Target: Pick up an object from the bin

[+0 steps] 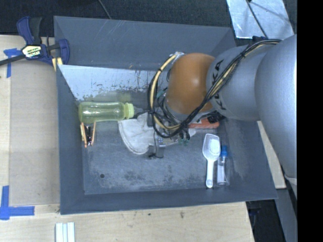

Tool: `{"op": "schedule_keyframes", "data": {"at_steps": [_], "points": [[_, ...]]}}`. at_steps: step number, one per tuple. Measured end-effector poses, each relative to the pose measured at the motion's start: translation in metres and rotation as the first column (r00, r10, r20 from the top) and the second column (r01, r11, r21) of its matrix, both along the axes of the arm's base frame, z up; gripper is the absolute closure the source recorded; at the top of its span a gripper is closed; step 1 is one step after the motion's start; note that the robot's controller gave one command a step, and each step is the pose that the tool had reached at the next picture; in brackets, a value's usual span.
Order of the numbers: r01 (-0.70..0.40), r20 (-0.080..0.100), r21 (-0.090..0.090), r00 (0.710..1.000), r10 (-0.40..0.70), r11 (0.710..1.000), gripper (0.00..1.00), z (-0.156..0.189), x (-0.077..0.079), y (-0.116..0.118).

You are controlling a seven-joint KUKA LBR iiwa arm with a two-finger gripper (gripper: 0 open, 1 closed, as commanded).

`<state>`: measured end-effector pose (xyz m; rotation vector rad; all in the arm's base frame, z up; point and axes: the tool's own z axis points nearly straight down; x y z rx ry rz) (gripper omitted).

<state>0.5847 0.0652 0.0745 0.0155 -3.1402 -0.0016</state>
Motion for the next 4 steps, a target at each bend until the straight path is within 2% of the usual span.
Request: {"op": "schedule_keyframes", "data": {"at_steps": [2,3,4], "points": [[-0.006,0.003,-0.002,1.0,0.006,1.0,0.0,-0.002,0.015,0.001],[-0.181,0.002,-0.001,0.984,0.181,0.984,1.0,-0.003,0.025,0.016],[-0.18,0.002,0.0,0.984,0.18,0.984,1.0,-0.003,0.025,0.016]]}}
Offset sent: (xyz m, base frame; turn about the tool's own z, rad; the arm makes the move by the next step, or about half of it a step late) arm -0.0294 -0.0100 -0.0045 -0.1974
